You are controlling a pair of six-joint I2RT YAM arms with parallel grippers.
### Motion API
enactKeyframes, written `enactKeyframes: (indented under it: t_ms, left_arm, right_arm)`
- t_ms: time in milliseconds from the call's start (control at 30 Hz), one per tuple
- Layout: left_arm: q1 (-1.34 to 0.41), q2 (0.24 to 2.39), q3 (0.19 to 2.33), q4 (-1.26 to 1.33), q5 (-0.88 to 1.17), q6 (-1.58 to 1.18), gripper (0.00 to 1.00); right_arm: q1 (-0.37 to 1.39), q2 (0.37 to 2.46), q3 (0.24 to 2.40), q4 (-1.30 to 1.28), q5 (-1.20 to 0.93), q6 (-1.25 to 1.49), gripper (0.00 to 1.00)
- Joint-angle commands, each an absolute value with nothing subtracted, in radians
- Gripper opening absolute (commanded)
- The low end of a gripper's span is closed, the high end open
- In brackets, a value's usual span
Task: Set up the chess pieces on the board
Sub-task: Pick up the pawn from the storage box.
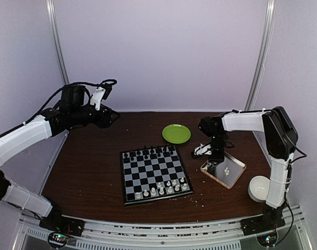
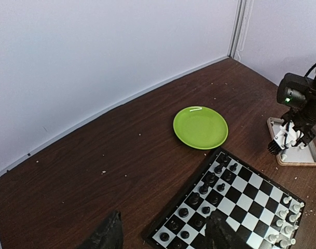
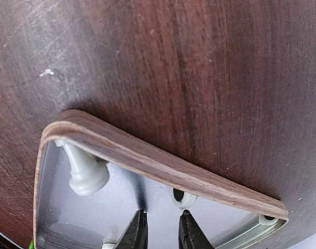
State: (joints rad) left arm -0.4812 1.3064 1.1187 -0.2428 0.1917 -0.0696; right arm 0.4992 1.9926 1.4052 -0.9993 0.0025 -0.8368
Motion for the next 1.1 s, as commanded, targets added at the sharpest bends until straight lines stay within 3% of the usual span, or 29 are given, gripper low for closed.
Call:
enactKeyframes:
  t_ms: [0,733,1067]
  left_arm:
    - [-0.476,1.317,1.147,-0.224,0.206,-0.073,0.56]
    - [-0.476,1.304,1.151,-0.224,0.218,-0.085,0.56]
    - [-0.477,1.298,1.149,-0.223,0.214,-0.085,0.56]
  right_arm:
    - [0.505,1.995,1.419,-0.999,0.022,-0.818,0.22]
    - [0.522,1.985,1.485,-0.993,-0.095,-0.487,0.31]
    - [0.536,2.023,1.466,-0.980,-0.013,-0.460,0.26]
